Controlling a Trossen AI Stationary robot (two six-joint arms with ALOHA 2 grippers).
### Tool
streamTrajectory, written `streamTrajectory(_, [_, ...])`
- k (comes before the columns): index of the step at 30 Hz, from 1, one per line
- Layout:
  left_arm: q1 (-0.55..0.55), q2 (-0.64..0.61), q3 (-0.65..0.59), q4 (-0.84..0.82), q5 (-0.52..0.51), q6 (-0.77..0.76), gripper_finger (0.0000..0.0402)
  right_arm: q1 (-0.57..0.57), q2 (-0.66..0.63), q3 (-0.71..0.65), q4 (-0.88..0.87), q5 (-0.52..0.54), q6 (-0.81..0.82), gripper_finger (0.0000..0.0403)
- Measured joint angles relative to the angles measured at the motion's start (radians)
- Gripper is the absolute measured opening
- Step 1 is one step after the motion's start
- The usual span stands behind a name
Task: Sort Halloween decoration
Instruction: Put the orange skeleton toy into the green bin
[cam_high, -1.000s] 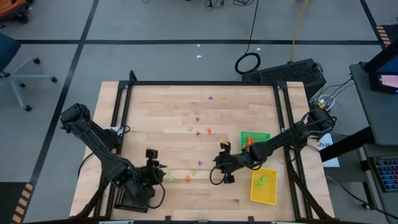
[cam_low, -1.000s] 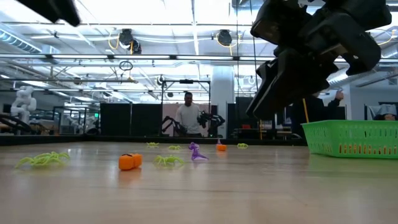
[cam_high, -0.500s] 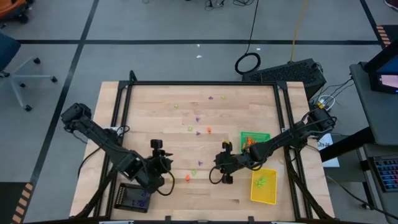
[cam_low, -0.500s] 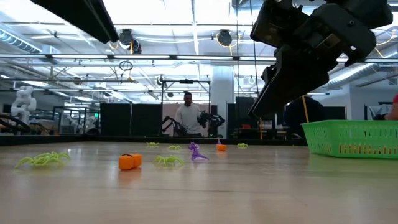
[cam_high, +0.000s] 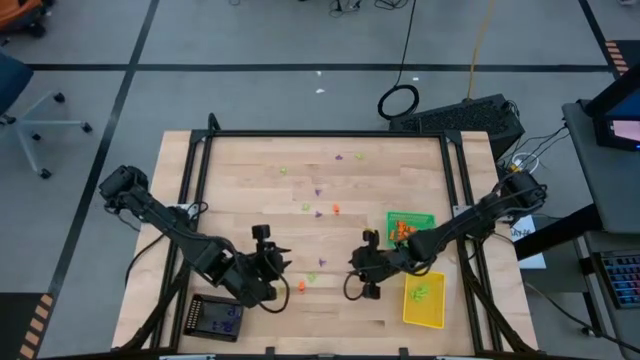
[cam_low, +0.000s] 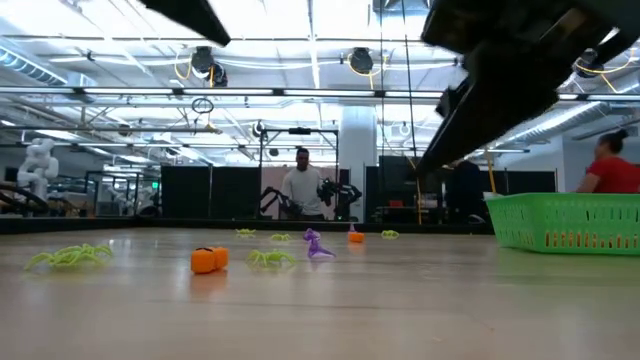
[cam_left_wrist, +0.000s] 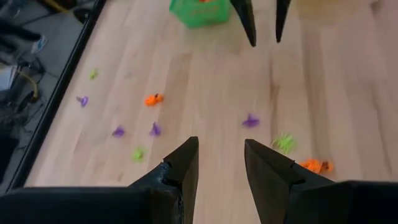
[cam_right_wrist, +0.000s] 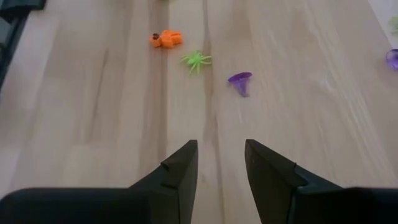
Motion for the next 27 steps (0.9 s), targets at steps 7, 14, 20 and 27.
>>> streamTrajectory(7, [-0.009,-0.001,-0.096,0.309,-0.008,0.253,0.0127,0.074,-0.083,0.059,-0.232,0.154,0.031,0.0118])
streamTrajectory(14, [0.059,-0.004,-0.261,0.545,0.014,0.336,0.0127,0.103,-0.086,0.102,-0.336,0.248,0.049,0.0118])
streamTrajectory(20, [0.101,-0.016,-0.428,0.771,0.034,0.447,0.0127,0.077,-0.059,0.102,-0.278,0.33,0.0,0.0118])
streamTrajectory(27, [0.18,-0.087,-0.528,0.973,0.177,0.552,0.0127,0.017,0.028,0.103,-0.133,0.304,-0.099,0.0118])
